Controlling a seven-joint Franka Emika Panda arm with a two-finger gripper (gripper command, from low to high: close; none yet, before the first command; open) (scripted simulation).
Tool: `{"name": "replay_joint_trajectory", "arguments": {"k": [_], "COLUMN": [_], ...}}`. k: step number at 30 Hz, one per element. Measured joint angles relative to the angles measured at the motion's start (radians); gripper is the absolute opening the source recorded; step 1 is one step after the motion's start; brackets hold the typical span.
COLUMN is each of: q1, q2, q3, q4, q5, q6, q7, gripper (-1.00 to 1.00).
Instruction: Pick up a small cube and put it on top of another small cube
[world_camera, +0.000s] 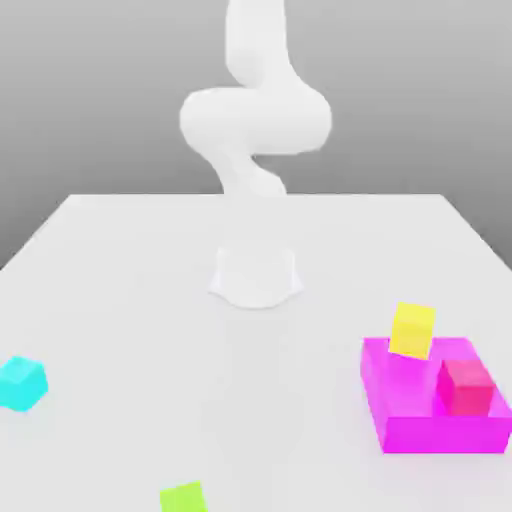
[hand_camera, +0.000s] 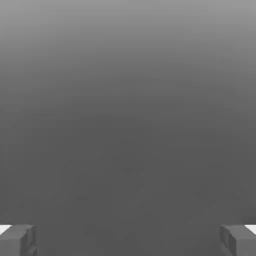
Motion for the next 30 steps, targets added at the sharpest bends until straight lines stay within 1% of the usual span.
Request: {"name": "replay_joint_trajectory", "arguments": {"k": [16,20,25,27,30], "q1": [-0.299,-0.400,-0.449,-0.476,-0.534], "q2": [0.586,0.731,0.913,0.986,1.095], "q3": [-0.173,-0.219,-0.279,-0.258,-0.189], "q4": [-0.132,-0.165,-0.201,-0.194,-0.172], "q5": [0.097,0.118,0.157,0.200,0.269], "q6": [0.249,0.311,0.392,0.440,0.522], "q7": [0.530,0.664,0.811,0.799,0.753], "gripper": [0.00,0.00,0.00,0.00,0.00]}}
